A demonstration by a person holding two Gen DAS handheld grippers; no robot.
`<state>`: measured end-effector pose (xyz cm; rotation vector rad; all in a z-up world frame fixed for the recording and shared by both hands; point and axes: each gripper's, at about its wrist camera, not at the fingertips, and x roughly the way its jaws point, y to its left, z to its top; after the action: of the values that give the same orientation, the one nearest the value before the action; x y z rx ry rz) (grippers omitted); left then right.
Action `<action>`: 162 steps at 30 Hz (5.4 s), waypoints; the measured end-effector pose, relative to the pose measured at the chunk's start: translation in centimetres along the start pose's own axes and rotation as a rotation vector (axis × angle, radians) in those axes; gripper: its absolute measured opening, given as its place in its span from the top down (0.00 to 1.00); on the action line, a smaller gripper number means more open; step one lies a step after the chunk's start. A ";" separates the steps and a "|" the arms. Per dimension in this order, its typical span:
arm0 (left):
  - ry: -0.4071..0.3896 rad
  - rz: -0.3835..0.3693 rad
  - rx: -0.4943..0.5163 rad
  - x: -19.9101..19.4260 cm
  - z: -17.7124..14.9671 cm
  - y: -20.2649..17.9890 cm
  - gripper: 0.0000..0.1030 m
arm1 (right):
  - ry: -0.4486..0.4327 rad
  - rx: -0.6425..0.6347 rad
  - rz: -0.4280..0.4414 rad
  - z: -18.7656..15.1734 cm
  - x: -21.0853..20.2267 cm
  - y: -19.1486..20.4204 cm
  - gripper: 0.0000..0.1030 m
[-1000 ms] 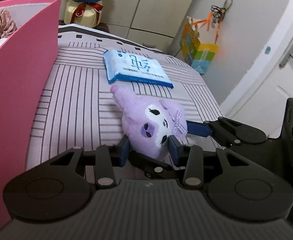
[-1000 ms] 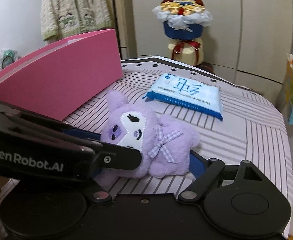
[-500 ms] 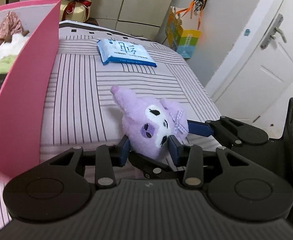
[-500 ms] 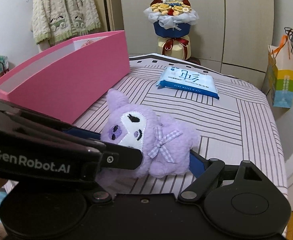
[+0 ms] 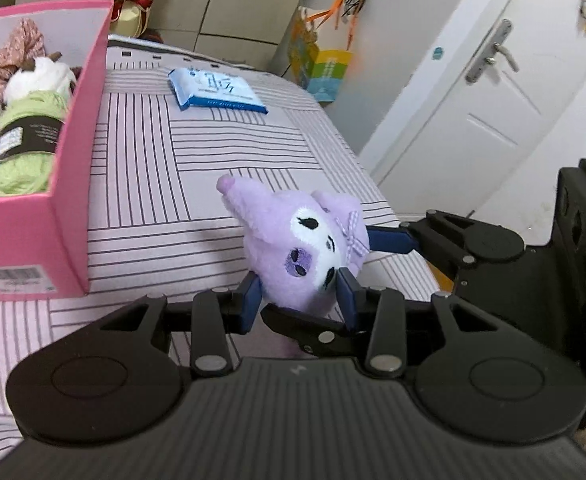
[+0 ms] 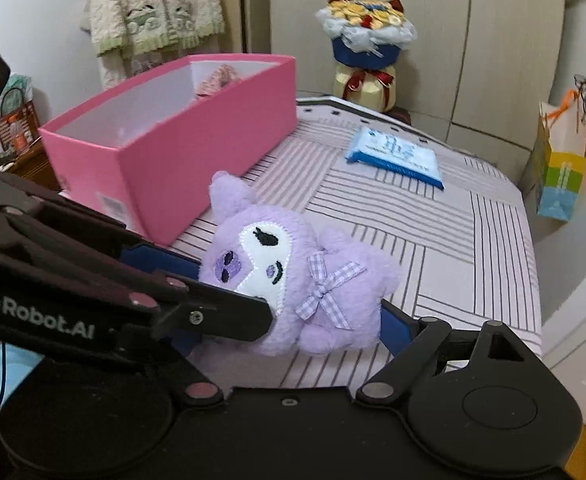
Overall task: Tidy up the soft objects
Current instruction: 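Lift the purple plush with the left gripper and carry it over the pink box, then open the left gripper to drop the plush into the box and withdraw, then lower the left gripper onto the white tissue pack and close on it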
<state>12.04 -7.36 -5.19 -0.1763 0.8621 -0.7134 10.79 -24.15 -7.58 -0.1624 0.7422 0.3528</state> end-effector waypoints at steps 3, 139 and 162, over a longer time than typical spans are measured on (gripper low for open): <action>-0.017 -0.016 0.016 -2.1 -0.4 0.0 0.63 | -0.007 -0.015 0.024 0.5 -1.3 1.0 0.12; -0.224 0.425 -0.298 18.1 16.0 7.4 0.57 | -0.076 -0.034 0.197 10.7 18.0 -18.3 0.10; -0.137 0.344 -0.215 17.8 14.5 5.7 0.54 | -0.099 0.059 0.109 8.8 14.7 -15.4 0.35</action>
<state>33.51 -16.32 -9.41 -0.2588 0.8112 -0.2833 32.09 -32.31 -10.92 -0.0484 0.6643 0.4393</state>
